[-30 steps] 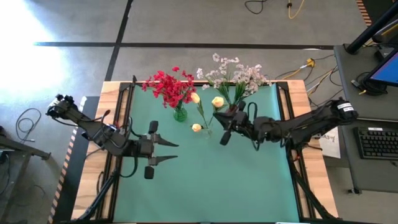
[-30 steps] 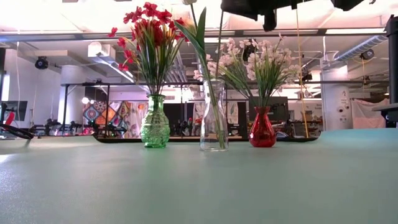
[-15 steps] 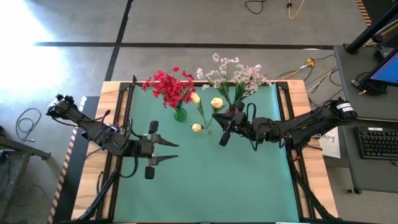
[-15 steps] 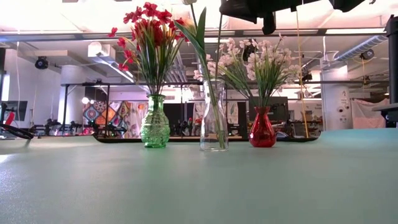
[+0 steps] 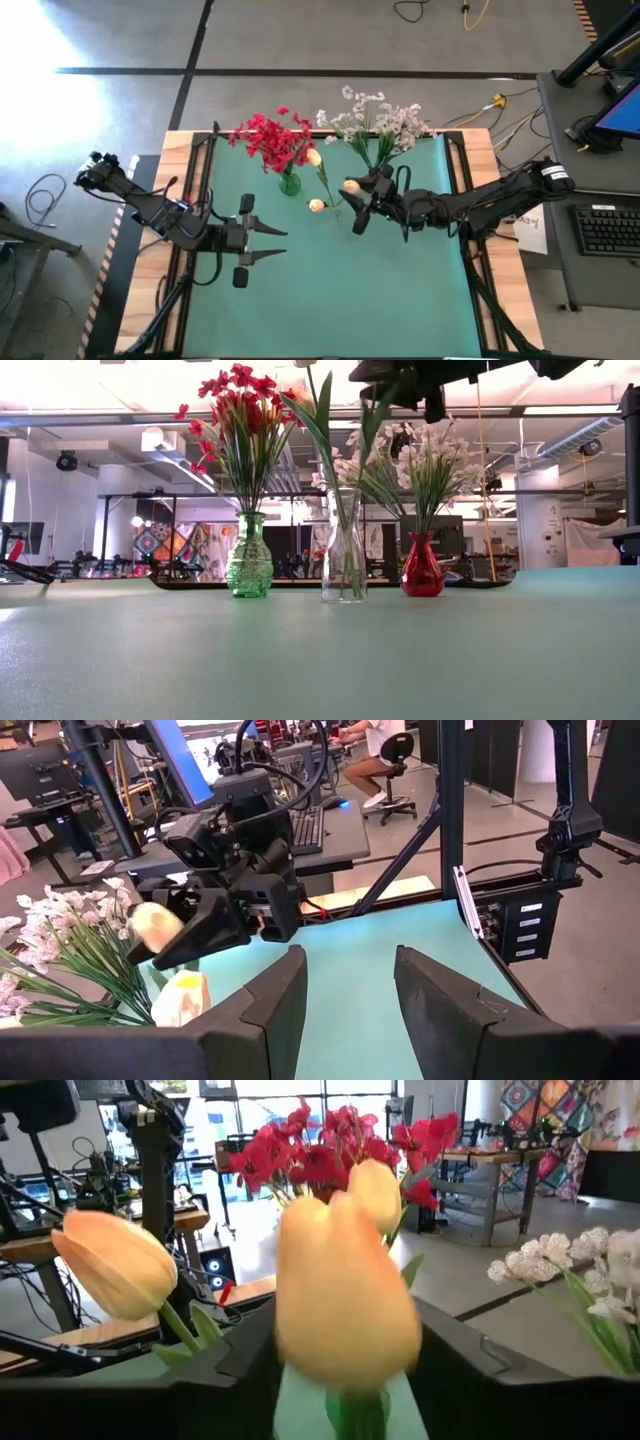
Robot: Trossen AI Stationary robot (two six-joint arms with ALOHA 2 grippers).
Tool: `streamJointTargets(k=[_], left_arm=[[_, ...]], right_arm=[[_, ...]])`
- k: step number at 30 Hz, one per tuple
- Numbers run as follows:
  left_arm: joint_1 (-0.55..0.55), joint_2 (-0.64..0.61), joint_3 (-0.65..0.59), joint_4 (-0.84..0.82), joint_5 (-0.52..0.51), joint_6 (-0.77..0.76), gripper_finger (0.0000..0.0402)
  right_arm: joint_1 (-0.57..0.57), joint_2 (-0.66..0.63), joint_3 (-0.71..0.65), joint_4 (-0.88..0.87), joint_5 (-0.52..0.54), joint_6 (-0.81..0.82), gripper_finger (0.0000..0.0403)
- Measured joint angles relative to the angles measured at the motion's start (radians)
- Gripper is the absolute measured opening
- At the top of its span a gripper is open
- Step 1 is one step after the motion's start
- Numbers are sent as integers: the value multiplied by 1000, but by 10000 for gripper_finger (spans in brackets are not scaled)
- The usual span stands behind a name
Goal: Sort flowers into vase by color
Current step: Put the yellow flower into the transparent vase, then return to Home Position
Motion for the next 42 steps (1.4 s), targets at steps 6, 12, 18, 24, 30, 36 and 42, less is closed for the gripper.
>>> streamJointTargets(k=[6,12,18,24,30,36,42], left_arm=[[0,-15,0,-1,0,0,139],[0,-28,0,-6,-1,0,139],[0,-34,0,-11,-7,24,139],[0,-48,0,-34,-63,34,139],[-34,-122,-1,-243,-63,-56,139],[-120,-239,-75,-283,-97,-106,139],[-147,-375,-244,-181,-144,-106,139]], right_arm=[[5,-52,0,-105,-1,61,215],[15,-114,2,-159,-8,74,248],[32,-177,2,-186,-8,55,274],[71,-257,2,-220,-9,17,283],[140,-381,2,-278,-9,-141,281],[218,-529,-11,-412,-12,-185,286],[243,-647,-94,-425,-86,-150,287]])
